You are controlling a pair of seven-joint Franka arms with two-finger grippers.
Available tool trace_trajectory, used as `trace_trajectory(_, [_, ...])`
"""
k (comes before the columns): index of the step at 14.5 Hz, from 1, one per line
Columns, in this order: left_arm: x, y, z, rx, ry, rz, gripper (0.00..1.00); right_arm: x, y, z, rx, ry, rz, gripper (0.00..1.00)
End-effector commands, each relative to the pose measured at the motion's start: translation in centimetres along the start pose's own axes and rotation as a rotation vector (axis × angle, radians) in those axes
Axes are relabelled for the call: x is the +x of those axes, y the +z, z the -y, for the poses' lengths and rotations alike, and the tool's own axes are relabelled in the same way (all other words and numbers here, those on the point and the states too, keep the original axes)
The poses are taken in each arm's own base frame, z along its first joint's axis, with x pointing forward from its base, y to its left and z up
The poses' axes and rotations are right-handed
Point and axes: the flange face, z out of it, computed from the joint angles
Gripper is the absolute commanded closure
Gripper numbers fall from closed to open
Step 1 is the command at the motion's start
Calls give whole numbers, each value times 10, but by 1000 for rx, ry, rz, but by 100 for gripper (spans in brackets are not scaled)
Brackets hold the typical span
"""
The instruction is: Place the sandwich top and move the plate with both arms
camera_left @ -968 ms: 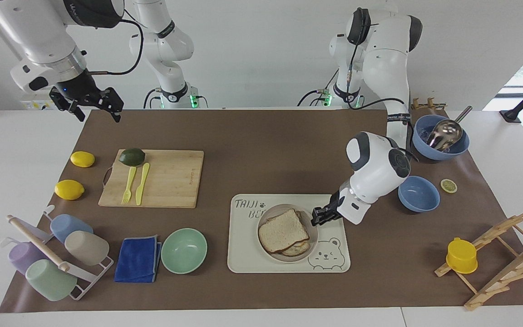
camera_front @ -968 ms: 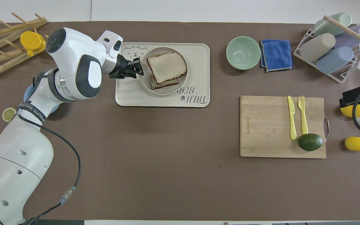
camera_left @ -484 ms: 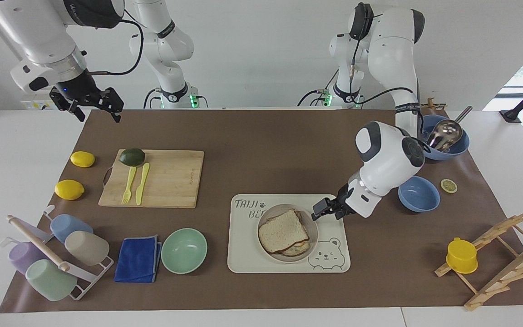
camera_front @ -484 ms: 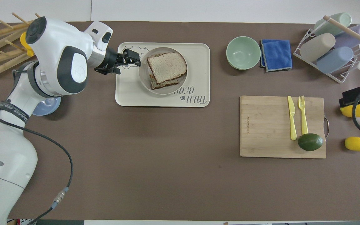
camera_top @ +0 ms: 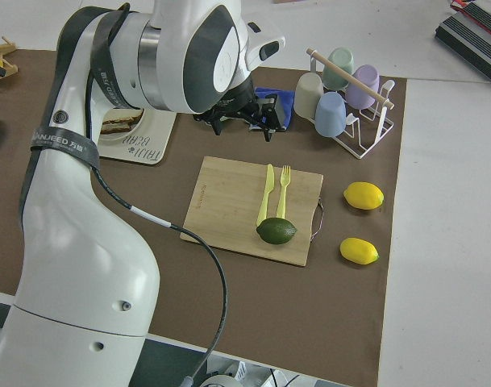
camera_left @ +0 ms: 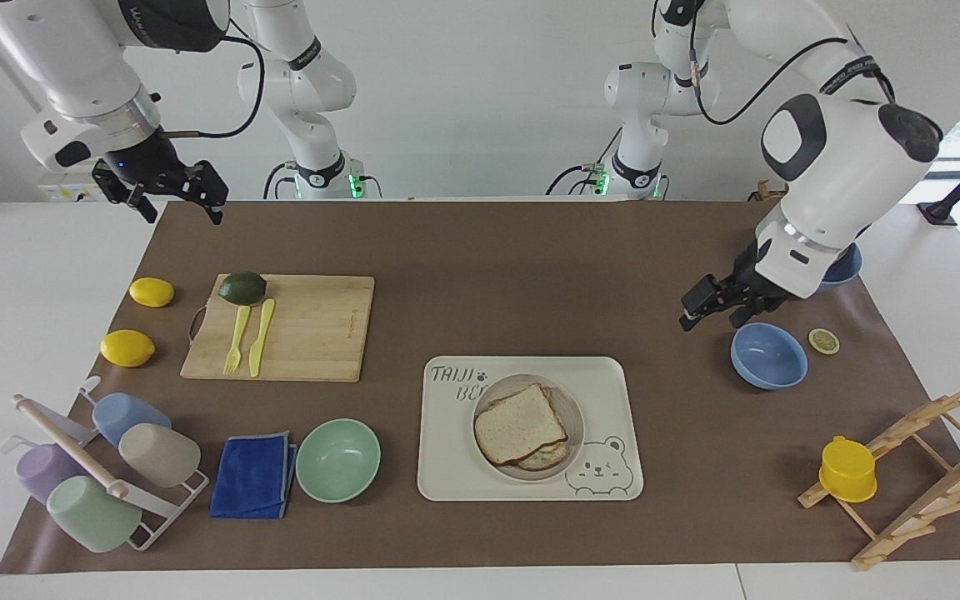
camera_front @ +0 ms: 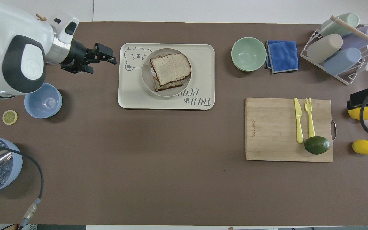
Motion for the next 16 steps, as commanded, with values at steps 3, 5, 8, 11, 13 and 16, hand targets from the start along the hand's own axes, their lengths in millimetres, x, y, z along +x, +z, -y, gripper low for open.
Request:
trace_trajectory(3, [-58, -66, 23, 179, 78, 45, 0, 0, -2, 1, -15, -4, 5, 0])
trace_trajectory(5, [-80, -85, 32, 195, 97, 83, 0, 0, -3, 3, -28, -9, 3, 0])
trace_trajectory(8, [-106, -75, 34, 211, 110, 165, 0, 0, -3, 8, -26, -17, 3, 0])
trace_trajectory(11, [-115, -54, 36, 210, 113, 160, 0, 0, -3, 8, -24, -17, 3, 0])
trace_trajectory(13, [-110, -54, 33, 202, 116, 130, 0, 0, -3, 8, -24, -17, 4, 0])
trace_trajectory(16, [-103, -65, 30, 197, 117, 126, 0, 0, -3, 9, -23, -19, 3, 0])
